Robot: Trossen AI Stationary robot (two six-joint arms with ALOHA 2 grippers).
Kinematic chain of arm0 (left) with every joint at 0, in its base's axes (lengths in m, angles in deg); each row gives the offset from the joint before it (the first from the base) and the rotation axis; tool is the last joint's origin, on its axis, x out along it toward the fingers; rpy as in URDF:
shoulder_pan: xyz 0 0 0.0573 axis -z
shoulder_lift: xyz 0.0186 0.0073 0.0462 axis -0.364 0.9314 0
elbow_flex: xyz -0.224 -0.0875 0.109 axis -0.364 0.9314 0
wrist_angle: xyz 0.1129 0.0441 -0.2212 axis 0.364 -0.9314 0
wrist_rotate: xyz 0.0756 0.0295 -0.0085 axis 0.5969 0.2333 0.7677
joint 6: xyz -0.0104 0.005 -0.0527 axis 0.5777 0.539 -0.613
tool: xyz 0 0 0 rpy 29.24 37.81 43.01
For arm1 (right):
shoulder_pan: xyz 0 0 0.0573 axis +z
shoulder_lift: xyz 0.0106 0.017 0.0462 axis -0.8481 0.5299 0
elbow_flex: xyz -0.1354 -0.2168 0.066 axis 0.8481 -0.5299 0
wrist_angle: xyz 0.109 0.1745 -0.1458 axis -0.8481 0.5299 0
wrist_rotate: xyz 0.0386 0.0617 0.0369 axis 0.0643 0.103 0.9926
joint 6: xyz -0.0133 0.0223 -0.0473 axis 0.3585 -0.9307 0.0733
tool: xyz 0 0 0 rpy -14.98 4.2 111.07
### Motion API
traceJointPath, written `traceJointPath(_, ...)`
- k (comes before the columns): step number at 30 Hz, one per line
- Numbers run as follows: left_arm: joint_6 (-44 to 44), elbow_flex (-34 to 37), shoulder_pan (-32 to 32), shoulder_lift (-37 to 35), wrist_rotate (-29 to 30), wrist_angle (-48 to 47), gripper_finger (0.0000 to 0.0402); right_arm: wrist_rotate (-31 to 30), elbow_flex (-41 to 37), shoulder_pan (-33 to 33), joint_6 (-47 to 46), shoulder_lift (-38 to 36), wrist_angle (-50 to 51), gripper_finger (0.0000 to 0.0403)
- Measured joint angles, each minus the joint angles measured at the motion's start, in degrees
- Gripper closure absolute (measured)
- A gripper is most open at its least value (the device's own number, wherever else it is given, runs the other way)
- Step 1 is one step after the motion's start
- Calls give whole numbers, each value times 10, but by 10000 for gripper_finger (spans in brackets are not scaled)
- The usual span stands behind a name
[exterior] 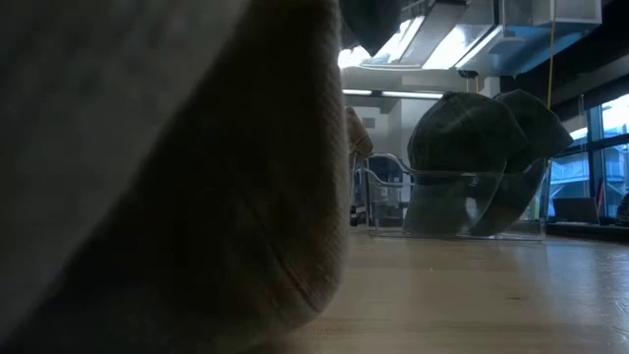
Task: Pick & Place hat
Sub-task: Put the black cap into the right transparent bin
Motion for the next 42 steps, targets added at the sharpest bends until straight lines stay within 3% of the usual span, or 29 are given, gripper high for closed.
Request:
traceJointPath(6, -6, 0, 0, 0, -1, -2, 379, 19, 0, 0, -13, -6, -9, 137)
traceJointPath(12, -6, 0, 0, 0, 0, -2, 379, 77, 0, 0, -32, -7, -21, 212)
traceJointPath(19, -7, 0, 0, 0, 6, -2, 378, 57, 0, 0, -3, -6, -17, 276)
traceJointPath(30, -7, 0, 0, 0, 37, 6, 378, 76, 0, 3, -19, -6, -3, 285)
traceJointPath(42, -12, 0, 0, 0, 33, 15, 378, 76, 0, 3, -29, -6, -15, 285)
